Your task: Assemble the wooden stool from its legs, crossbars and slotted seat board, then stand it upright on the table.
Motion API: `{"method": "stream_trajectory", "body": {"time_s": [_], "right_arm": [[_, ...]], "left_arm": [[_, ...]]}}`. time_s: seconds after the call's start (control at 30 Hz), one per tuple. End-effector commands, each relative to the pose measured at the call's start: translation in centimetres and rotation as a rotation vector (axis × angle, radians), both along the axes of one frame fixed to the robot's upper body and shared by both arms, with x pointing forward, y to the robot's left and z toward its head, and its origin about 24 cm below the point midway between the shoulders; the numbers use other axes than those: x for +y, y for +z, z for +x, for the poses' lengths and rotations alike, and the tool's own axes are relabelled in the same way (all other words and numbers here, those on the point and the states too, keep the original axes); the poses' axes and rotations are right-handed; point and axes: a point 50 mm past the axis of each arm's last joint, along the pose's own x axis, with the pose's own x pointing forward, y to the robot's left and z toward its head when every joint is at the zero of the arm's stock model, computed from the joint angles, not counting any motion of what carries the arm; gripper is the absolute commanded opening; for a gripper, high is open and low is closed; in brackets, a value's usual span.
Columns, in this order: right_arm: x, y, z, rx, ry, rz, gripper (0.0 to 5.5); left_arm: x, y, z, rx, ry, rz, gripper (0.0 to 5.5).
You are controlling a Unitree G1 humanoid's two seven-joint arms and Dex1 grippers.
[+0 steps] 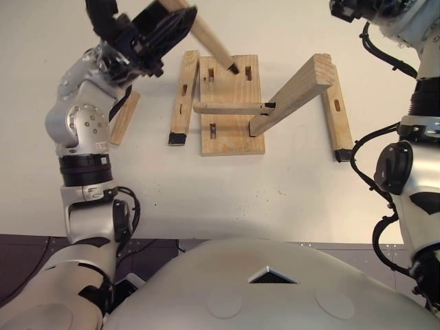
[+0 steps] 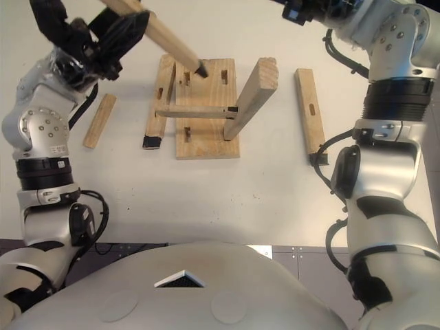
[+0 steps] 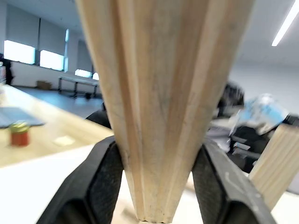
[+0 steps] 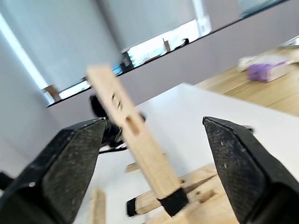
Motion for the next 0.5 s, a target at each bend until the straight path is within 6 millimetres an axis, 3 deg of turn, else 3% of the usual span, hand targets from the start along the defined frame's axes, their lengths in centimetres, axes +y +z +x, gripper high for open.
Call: {"method": "stream_trajectory", "body": {"time_s": [0.03, 0.27, 0.5], "right_arm": [[-2.5, 0.4, 1.0, -0.042, -0.190, 0.108, 3.81], [-3.7, -1.2, 1.2, -0.040, -0.307, 0.161, 3.81], [-4.1, -1.9, 1.1, -0.021, -0.333, 0.162, 3.81]], "left_arm": [[1.8, -2.2, -1.6, 0.010, -0.016, 0.099, 2.03], [1.6, -4.2, -4.6, 0.092, -0.138, 0.135, 2.03], [3.2, -3.4, -5.5, 0.102, -0.156, 0.211, 2.01]]}}
